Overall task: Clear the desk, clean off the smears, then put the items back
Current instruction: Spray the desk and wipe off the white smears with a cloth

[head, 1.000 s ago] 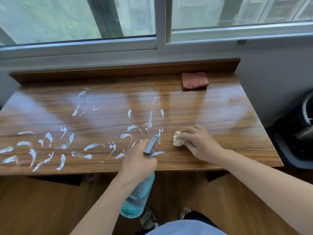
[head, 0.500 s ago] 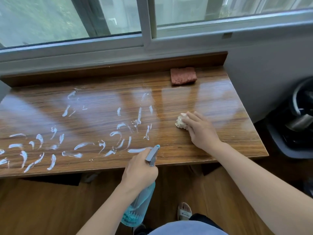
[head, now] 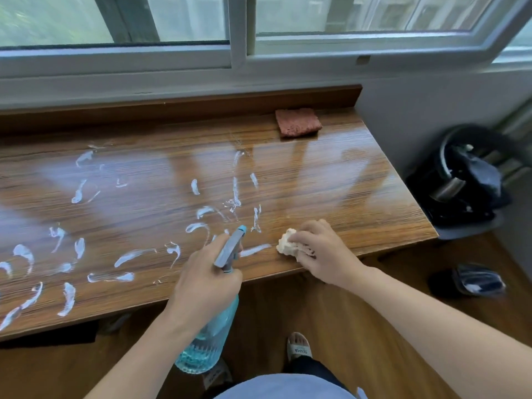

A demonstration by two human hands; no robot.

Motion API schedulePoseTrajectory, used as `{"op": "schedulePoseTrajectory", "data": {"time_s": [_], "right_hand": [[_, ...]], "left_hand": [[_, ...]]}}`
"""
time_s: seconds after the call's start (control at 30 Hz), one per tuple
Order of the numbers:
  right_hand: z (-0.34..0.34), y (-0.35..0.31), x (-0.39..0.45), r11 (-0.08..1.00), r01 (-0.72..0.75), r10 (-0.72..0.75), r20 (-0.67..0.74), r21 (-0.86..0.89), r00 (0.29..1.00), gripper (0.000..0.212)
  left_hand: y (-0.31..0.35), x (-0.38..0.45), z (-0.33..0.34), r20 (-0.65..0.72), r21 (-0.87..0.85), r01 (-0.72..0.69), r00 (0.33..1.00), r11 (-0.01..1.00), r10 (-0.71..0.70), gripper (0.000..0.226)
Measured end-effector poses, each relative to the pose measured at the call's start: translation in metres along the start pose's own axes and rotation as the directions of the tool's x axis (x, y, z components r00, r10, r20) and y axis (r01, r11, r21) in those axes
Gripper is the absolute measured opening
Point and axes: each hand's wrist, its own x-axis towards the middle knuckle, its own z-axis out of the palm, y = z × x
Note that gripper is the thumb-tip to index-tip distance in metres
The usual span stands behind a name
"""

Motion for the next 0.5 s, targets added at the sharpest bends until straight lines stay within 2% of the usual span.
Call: {"op": "schedulePoseTrajectory", "data": {"time_s": [0.1, 0.17, 0.23, 0.33, 0.4, 0.5], "right_hand": [[-0.015, 0.015, 0.038, 0.966, -0.254, 0.259, -0.23, 0.052, 0.938, 0.036], [-0.014, 0.025, 0.057, 0.922, -0.386, 0.381, -0.247, 0.03, 0.891, 0.038], [-0.002, 0.027, 0.063, 0.896, -0.435, 0.405, -0.232, -0.093, 0.884, 0.037], [0.013, 0.0, 0.049, 0.929, -0.325, 0.301, -0.15, -0.175, 0.942, 0.036], [0.024, -0.029, 0.026, 0.971, -0.197, 0.188, -0.076, -0.138, 0.979, 0.036], [0.038, -0.066, -0.009, 0.996, -0.03, 0.034, 0.045, -0.083, 0.998, 0.038]], "left_hand": [[-0.009, 0.001, -0.013, 0.014, 0.0, -0.026, 1.0, 1.0, 0.026, 0.033], [-0.013, 0.002, -0.02, 0.014, 0.002, -0.038, 0.999, 0.999, 0.038, 0.035], [-0.015, 0.004, -0.026, 0.018, 0.002, -0.047, 0.999, 0.999, 0.047, 0.035], [-0.017, 0.008, -0.032, 0.038, -0.007, -0.073, 0.997, 0.997, 0.073, 0.031], [-0.018, 0.009, -0.035, 0.033, -0.009, -0.077, 0.996, 0.997, 0.077, 0.035], [-0.02, 0.013, -0.038, 0.038, -0.023, -0.094, 0.995, 0.995, 0.095, 0.037]]}}
